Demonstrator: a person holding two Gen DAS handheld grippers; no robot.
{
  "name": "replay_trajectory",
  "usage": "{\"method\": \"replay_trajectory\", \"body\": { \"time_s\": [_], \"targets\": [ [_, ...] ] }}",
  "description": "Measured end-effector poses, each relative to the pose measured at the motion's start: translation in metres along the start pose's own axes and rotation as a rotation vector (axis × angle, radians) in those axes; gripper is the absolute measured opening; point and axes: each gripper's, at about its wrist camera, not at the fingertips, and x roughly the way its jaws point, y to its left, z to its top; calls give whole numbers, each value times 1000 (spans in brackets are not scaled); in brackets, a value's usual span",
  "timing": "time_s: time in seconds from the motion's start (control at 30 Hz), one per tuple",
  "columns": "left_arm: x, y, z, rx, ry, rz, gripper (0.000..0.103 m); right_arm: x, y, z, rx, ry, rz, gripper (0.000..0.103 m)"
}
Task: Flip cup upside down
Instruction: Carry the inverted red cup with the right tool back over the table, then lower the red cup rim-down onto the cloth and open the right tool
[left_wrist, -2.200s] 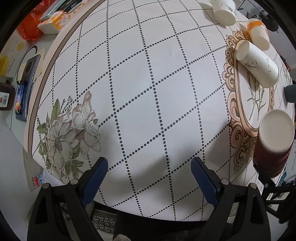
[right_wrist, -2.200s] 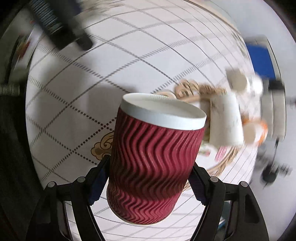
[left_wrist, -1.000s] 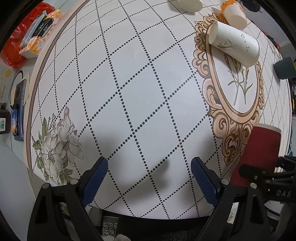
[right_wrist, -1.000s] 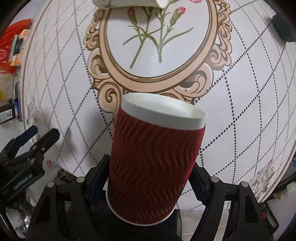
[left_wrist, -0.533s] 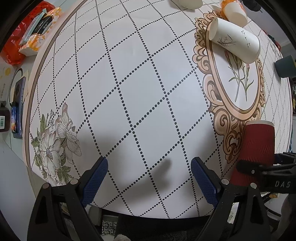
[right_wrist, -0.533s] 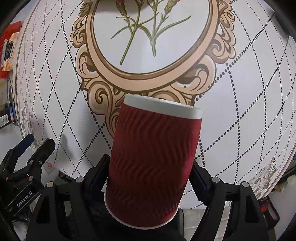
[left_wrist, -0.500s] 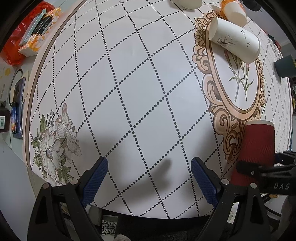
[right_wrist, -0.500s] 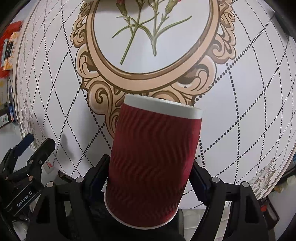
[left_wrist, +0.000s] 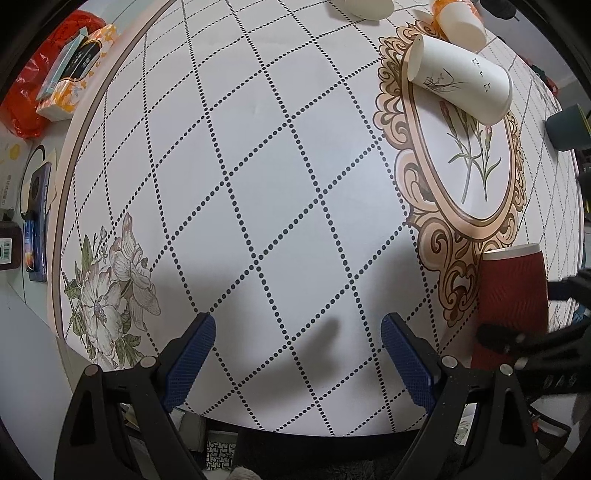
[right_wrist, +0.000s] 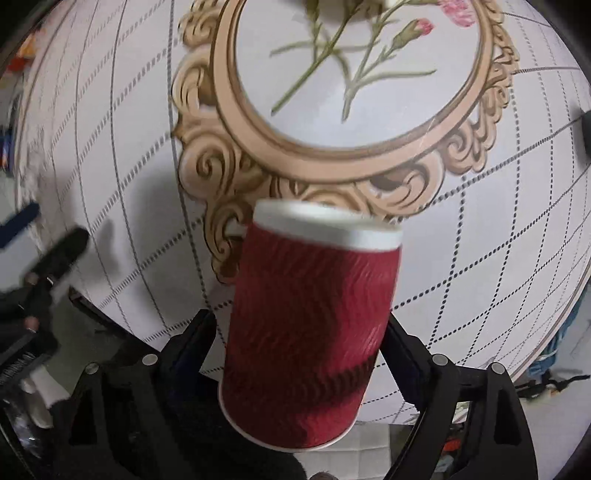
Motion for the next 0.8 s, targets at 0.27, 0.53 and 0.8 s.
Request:
{"method": "replay_trajectory", "body": {
  "time_s": [0.27,0.53,0.8],
  "targets": [
    [6,0,1,12,14,7,92,-14,-23,25,70,-51,21,76],
    [2,-8,9,34,12,5,92,-48,-35,10,85,-236,2,72],
    [1,-22,27,44,21,-12,92,-93,-59,-26,230,-800,-24,72]
  ]
}}
